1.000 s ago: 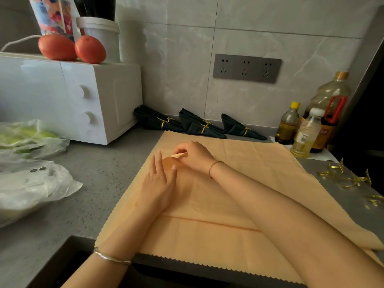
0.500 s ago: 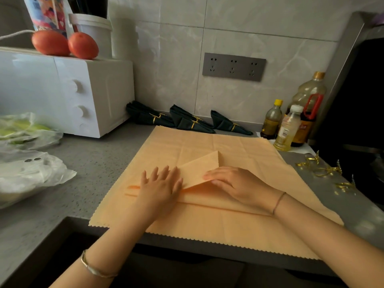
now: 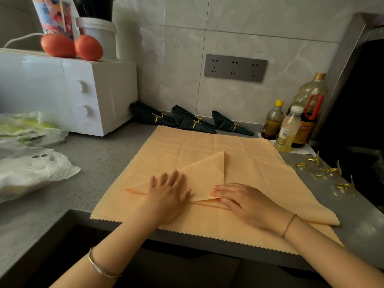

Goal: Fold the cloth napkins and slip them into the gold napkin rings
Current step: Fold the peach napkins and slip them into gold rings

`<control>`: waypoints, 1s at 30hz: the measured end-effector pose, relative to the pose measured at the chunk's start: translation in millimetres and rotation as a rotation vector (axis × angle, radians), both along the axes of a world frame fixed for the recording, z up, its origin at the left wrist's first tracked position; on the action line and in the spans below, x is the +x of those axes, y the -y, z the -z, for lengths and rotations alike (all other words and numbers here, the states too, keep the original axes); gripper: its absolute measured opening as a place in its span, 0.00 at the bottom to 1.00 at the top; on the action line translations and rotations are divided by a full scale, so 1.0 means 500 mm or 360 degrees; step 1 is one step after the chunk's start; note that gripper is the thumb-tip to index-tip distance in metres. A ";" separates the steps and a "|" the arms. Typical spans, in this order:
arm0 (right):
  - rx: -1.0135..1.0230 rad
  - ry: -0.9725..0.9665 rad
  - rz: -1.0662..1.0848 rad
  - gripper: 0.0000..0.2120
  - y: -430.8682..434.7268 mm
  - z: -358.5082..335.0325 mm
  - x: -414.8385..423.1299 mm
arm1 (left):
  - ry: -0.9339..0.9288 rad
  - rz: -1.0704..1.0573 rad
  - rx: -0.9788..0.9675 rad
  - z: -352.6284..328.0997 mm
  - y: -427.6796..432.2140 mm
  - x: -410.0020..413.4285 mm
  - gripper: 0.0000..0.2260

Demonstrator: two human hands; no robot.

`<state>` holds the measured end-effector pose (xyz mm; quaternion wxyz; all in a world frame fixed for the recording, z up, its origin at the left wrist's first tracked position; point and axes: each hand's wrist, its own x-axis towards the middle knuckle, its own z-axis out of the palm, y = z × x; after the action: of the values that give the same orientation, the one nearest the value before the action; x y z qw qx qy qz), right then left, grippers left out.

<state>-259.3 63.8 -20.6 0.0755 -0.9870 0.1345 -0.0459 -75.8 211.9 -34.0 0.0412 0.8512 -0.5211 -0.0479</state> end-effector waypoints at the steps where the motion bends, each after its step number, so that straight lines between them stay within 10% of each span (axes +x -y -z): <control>1: 0.0000 0.0002 -0.0006 0.19 -0.001 0.003 -0.002 | -0.0026 -0.0005 0.0027 -0.003 0.001 0.004 0.29; 20: 0.0162 0.0239 0.0131 0.19 0.016 -0.030 0.123 | -0.0078 0.0043 -0.0098 0.014 0.091 0.072 0.24; 30: 0.0155 -0.0178 0.0137 0.24 0.084 0.040 0.213 | -0.0032 0.0025 -0.0083 0.018 0.094 0.070 0.24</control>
<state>-152.6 21.7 -40.5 0.1138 -0.9764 0.1830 0.0128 -40.8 164.9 -42.8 0.0681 0.8452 -0.5284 -0.0431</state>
